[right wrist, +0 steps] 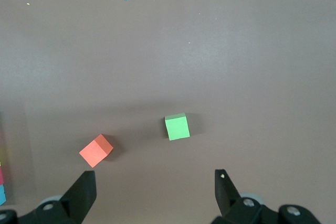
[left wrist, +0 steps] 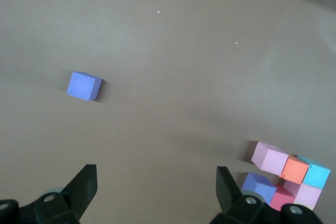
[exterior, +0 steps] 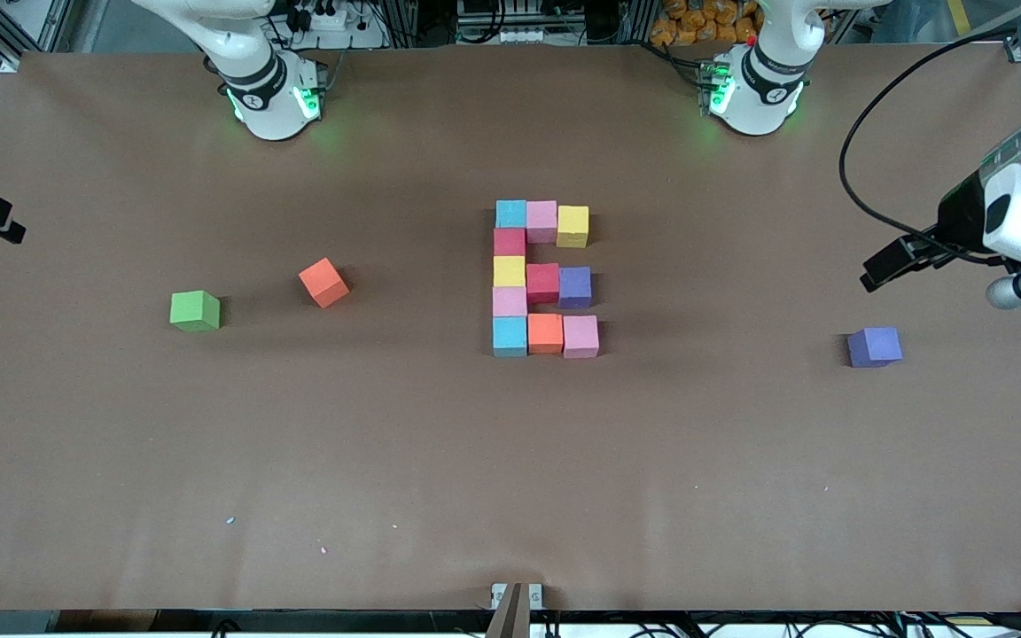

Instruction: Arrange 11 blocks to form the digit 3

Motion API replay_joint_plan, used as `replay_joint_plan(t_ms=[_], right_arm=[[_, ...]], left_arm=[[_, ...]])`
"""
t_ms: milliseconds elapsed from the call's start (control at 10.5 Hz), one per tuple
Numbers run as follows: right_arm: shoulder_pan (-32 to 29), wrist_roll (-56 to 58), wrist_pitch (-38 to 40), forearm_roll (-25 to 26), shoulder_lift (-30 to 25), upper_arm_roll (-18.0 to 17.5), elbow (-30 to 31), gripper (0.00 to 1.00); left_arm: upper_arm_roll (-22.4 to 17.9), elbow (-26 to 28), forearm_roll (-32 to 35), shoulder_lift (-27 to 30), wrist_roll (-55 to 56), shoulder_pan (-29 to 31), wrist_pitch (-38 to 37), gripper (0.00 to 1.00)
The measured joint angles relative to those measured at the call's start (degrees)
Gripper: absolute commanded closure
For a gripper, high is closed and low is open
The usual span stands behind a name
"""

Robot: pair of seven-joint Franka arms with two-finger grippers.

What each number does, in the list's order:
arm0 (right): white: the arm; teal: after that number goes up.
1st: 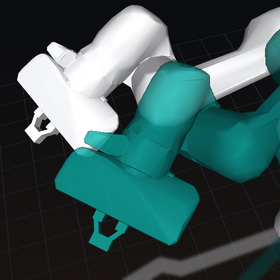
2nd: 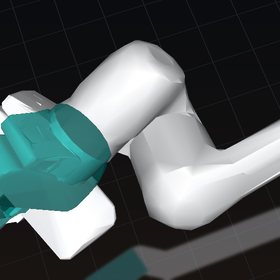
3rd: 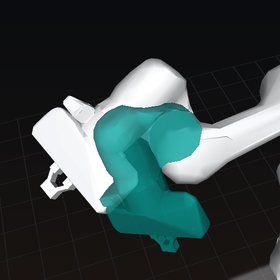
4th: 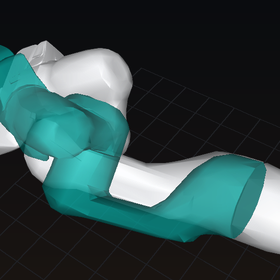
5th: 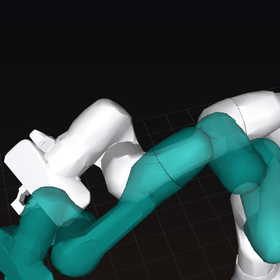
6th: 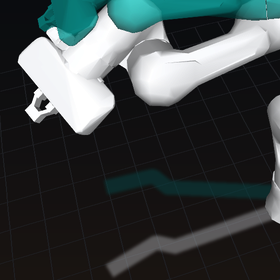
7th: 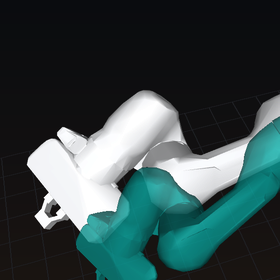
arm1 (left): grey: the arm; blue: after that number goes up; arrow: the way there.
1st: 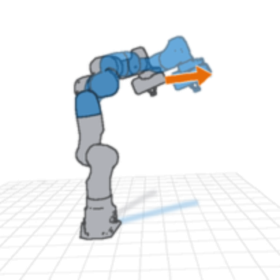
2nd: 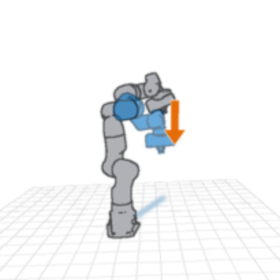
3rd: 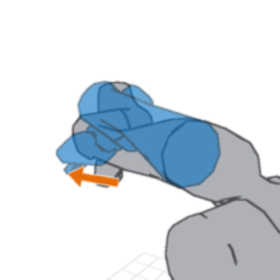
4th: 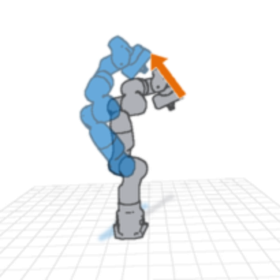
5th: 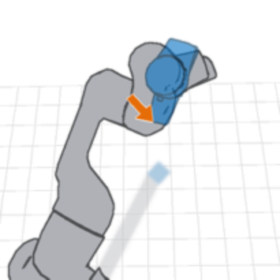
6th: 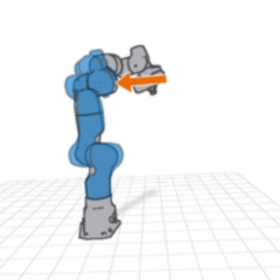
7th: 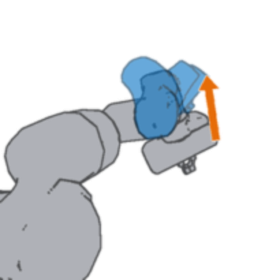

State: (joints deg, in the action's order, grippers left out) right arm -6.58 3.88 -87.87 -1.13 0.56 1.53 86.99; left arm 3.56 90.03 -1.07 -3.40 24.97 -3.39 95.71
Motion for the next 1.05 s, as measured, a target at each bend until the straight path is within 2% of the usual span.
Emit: replay_joint_plan(t_ms=[857, 1047], right_arm=[[-0.1, 0.0, 0.0, 0.0, 0.0, 0.1, 0.0, 0.00], [-0.1, 0.0, 0.0, 0.0, 0.0, 0.1, 0.0, 0.00]], left_arm=[[-0.2, -1.9, 0.0, 0.0, -4.1, 2.3, -5.4, 0.00], [-0.2, -3.5, 0.1, 0.0, -8.6, 2.4, -10.8, 0.00]])
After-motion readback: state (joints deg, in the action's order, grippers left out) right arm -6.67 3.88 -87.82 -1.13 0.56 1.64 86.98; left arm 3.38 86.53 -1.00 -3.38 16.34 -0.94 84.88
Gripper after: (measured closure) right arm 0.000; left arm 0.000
